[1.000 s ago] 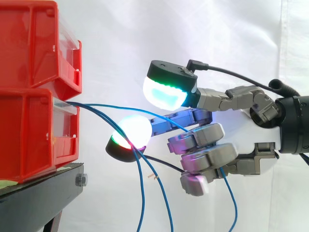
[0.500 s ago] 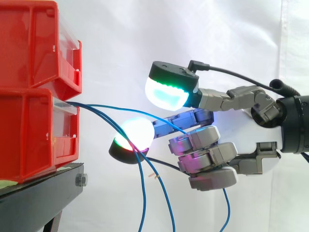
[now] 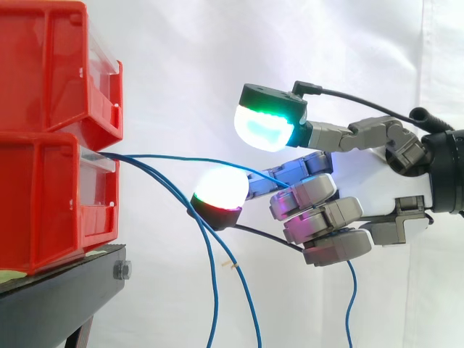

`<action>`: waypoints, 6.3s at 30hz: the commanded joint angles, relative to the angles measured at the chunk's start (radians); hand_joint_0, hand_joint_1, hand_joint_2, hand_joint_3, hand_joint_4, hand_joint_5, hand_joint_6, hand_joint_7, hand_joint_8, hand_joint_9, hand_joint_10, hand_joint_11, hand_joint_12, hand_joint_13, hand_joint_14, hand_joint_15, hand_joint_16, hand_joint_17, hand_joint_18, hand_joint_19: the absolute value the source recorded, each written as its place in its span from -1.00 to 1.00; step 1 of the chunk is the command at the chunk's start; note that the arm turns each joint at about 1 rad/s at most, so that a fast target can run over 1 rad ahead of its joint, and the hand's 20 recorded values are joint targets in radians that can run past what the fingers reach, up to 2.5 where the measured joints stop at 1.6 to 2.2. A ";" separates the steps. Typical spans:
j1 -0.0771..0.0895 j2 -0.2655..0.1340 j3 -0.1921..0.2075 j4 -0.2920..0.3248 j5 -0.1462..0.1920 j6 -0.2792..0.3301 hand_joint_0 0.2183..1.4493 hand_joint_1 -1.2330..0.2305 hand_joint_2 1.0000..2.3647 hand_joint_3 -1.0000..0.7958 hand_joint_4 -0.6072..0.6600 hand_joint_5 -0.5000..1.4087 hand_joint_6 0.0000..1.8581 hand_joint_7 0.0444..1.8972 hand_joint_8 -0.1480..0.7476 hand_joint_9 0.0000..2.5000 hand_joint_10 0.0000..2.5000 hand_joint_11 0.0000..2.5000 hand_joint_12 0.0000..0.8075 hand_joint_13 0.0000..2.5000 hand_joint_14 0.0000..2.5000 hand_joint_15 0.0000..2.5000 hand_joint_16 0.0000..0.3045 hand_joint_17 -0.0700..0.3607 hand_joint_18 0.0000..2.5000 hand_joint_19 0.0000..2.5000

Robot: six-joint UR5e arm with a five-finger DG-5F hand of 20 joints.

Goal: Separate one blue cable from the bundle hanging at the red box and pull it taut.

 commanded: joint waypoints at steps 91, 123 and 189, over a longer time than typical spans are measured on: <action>0.016 0.001 0.000 -0.081 0.016 0.023 -0.30 -0.28 -0.99 -0.06 -0.09 -0.65 0.03 0.12 0.02 -0.62 1.00 -0.18 -0.17 -0.40 1.00 0.04 -0.74 -0.26 0.03 0.37; 0.017 0.002 0.000 -0.089 -0.016 0.077 -0.03 -0.26 -1.00 -0.42 -0.28 -0.69 0.05 0.46 -0.08 -0.65 1.00 -0.17 -0.22 -0.47 1.00 0.03 -0.80 -0.36 -0.07 0.54; 0.017 0.001 -0.020 -0.072 -0.010 0.069 -0.04 -0.32 -0.99 -0.34 -0.27 -0.68 0.05 0.50 -0.04 -0.55 1.00 -0.18 -0.20 -0.43 1.00 0.02 -0.79 -0.35 -0.03 0.57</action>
